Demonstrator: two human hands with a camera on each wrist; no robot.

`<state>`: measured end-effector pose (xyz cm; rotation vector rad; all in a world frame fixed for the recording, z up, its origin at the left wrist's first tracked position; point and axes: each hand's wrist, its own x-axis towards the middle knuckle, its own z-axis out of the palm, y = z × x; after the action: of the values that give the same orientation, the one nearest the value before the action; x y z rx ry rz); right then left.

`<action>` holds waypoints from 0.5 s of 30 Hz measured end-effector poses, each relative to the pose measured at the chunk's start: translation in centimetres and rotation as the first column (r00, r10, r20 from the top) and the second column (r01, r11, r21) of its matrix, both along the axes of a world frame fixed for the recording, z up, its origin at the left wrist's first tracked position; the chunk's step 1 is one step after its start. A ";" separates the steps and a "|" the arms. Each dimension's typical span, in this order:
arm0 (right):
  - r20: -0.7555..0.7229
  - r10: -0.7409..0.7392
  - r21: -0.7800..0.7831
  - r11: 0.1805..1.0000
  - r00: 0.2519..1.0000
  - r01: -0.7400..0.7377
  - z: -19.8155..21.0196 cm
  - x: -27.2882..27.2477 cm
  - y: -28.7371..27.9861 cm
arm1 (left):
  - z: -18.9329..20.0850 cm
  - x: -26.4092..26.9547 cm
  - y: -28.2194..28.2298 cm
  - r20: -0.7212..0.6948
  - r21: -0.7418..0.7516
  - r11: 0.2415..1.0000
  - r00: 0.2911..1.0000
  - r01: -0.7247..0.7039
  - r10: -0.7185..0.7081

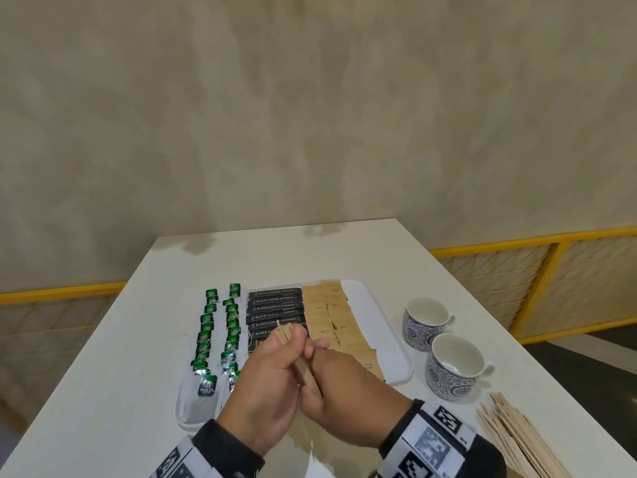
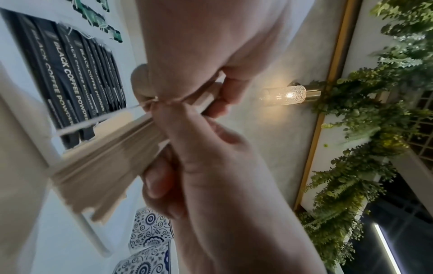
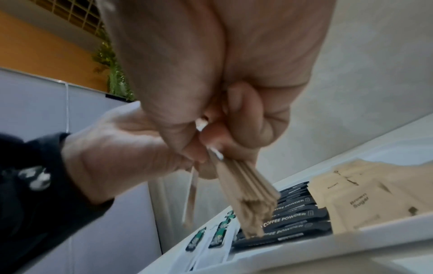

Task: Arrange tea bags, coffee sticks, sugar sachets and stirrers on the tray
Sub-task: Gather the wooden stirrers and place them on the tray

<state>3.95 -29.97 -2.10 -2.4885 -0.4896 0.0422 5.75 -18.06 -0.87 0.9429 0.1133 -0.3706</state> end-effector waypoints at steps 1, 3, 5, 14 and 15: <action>-0.030 0.002 0.042 0.999 1.000 -0.001 0.3 -0.1 -0.2 | 0.0 -0.1 0.1 0.003 -0.047 0.999 1.000 -0.004 0.005; -0.089 0.045 0.108 0.994 0.995 -0.036 0.8 -0.4 -0.5 | 0.2 -0.4 0.3 0.029 -0.113 0.994 1.000 -0.004 0.008; -0.079 0.068 0.115 0.992 0.995 -0.059 1.0 -0.7 -0.6 | -0.2 -0.6 0.4 0.106 -0.012 1.000 0.994 0.010 -0.009; -0.137 0.003 0.135 0.991 0.991 0.015 -1.0 -2.8 -0.3 | -3.3 -2.3 -0.4 0.371 0.422 0.906 0.916 -0.023 -0.150; -0.149 -0.002 0.143 0.989 0.989 0.024 -1.2 -3.0 -0.3 | -3.5 -2.3 -0.4 0.384 0.419 0.908 0.911 -0.027 -0.150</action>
<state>0.99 -30.30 -3.26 -2.3254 -0.3990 0.1794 3.45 -18.50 -4.39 1.4352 -0.2342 -0.2015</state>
